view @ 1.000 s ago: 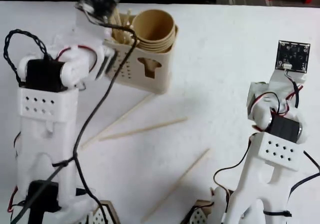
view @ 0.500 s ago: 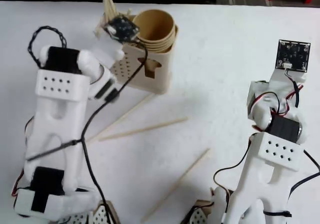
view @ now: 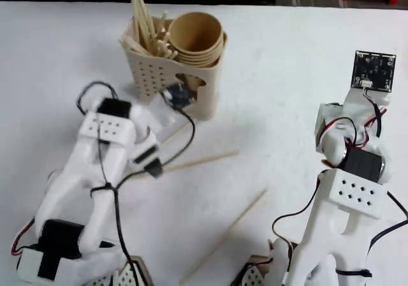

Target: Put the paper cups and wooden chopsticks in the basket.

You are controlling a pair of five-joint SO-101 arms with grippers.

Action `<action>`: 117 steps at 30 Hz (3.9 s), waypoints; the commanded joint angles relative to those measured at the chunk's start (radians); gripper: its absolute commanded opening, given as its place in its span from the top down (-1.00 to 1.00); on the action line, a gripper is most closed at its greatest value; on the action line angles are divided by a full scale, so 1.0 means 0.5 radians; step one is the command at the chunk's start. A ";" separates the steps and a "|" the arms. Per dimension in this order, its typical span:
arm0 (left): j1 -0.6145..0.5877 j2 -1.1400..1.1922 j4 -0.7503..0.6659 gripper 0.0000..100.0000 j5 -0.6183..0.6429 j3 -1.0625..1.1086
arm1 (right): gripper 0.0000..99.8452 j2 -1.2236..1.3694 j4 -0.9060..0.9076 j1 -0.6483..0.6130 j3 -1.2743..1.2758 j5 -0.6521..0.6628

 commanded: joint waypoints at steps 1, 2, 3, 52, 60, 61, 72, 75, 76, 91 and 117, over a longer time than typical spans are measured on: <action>0.048 -0.087 -0.292 0.41 -0.012 0.175 | 0.96 -0.048 -0.026 -0.023 -0.015 -0.003; 0.048 -0.084 -0.319 0.41 -0.012 0.196 | 0.96 -0.048 -0.026 -0.023 -0.015 -0.003; 0.057 -0.063 -0.331 0.40 -0.012 0.203 | 0.96 -0.048 -0.026 -0.023 -0.015 -0.003; 0.450 0.502 -0.209 0.95 -0.089 0.095 | 0.96 -0.051 -0.026 -0.017 -0.015 -0.003; 0.321 0.054 -0.092 0.95 -0.071 0.150 | 0.96 -0.063 -0.023 -0.014 -0.015 -0.003; 0.305 0.005 -0.071 0.95 -0.071 0.150 | 0.96 -0.066 -0.011 -0.011 -0.015 -0.003; 0.235 -0.434 -0.028 0.95 -0.071 0.169 | 0.96 -0.063 -0.005 -0.020 -0.015 -0.003; 0.235 -0.453 -0.028 0.95 -0.071 0.169 | 0.96 -0.060 -0.005 -0.020 -0.015 -0.003; 0.232 -0.459 -0.028 0.95 -0.071 0.169 | 0.96 -0.060 -0.005 -0.020 -0.015 -0.003; 0.232 -1.204 0.129 0.95 0.166 -0.292 | 0.96 -0.057 -0.008 -0.023 -0.015 -0.003; 0.106 -1.263 -2.344 0.95 1.320 0.068 | 0.96 -0.051 -0.005 -0.023 -0.015 -0.003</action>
